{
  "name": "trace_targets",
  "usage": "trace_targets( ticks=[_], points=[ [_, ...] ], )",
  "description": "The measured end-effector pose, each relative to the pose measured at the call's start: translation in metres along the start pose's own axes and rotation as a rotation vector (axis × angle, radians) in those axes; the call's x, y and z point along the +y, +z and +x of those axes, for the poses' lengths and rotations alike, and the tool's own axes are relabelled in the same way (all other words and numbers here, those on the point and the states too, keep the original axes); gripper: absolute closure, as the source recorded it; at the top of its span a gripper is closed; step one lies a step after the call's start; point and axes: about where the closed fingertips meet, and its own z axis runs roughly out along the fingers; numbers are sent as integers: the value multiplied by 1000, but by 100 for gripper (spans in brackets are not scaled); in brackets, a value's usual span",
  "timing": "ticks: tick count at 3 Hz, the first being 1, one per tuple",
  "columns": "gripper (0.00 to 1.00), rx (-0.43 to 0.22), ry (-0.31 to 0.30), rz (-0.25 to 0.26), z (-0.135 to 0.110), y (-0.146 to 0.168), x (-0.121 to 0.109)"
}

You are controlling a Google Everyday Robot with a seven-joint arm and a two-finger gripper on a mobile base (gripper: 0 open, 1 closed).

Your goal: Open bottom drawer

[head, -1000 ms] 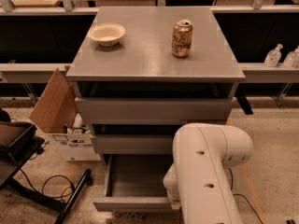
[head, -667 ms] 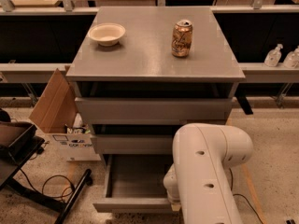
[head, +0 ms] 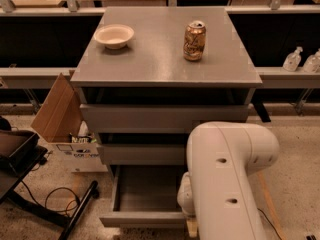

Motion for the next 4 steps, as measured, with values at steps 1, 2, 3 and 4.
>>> trace_targets(
  ticks=[1,2,3,4],
  points=[
    [45,5,-1,68,10,-33,8],
    [68,-6,-24,159,13,-54,-8],
    [92,-44,-29,218,19,-57,-36],
    [100,-91,-30,251,24,-48,-74]
  ],
)
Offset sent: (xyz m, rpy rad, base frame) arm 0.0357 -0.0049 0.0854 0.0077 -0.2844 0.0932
